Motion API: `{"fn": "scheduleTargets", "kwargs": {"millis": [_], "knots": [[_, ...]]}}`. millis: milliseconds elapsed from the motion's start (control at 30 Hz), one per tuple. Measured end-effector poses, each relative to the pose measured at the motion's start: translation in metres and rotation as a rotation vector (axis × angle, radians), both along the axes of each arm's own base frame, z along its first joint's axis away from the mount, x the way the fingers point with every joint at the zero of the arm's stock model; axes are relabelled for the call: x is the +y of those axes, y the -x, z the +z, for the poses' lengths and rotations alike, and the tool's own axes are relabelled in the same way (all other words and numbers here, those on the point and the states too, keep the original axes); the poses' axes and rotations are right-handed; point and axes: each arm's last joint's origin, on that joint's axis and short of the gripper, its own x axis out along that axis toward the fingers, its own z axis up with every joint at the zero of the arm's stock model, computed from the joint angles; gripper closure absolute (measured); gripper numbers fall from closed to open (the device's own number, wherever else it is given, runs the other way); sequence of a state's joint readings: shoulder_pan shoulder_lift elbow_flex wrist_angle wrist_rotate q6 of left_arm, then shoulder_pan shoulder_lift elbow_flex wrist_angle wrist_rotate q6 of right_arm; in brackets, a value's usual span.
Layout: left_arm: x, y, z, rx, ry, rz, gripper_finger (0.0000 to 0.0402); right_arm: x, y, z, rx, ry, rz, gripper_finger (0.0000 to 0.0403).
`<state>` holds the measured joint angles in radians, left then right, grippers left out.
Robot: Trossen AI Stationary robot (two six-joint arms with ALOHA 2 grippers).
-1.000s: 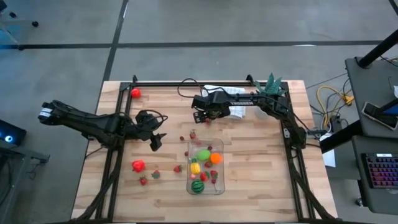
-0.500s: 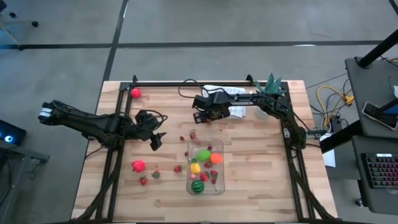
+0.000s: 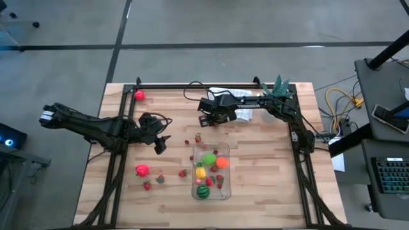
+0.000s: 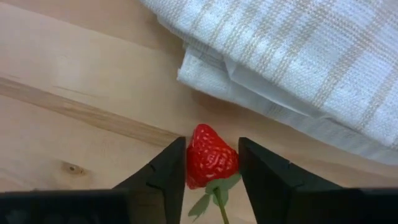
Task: Pick and placing Produce into tupperware
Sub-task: Put the red strawberry into the transparent bin
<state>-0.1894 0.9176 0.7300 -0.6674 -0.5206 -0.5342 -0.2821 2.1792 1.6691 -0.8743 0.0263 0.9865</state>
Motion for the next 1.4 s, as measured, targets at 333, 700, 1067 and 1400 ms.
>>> {"fn": "scheduleTargets", "kwargs": {"millis": [333,700,1067,1400], "knots": [[0.0,0.0,0.0,0.001,-0.005,0.004,0.0153,0.003,-0.003,0.006,-0.026,-0.032,-0.004,0.029],[0.0,0.0,0.0,-0.004,-0.004,0.003,0.0153,0.015,0.004,0.069,-0.088,0.061,0.068,0.0324],[0.0,0.0,0.0,-0.005,-0.001,0.005,0.0153,0.018,0.0,0.047,-0.021,0.039,0.2,0.0188],[0.0,0.0,0.0,-0.008,0.003,0.009,0.0153,0.017,-0.007,0.016,0.039,0.016,0.339,0.0111]]}}
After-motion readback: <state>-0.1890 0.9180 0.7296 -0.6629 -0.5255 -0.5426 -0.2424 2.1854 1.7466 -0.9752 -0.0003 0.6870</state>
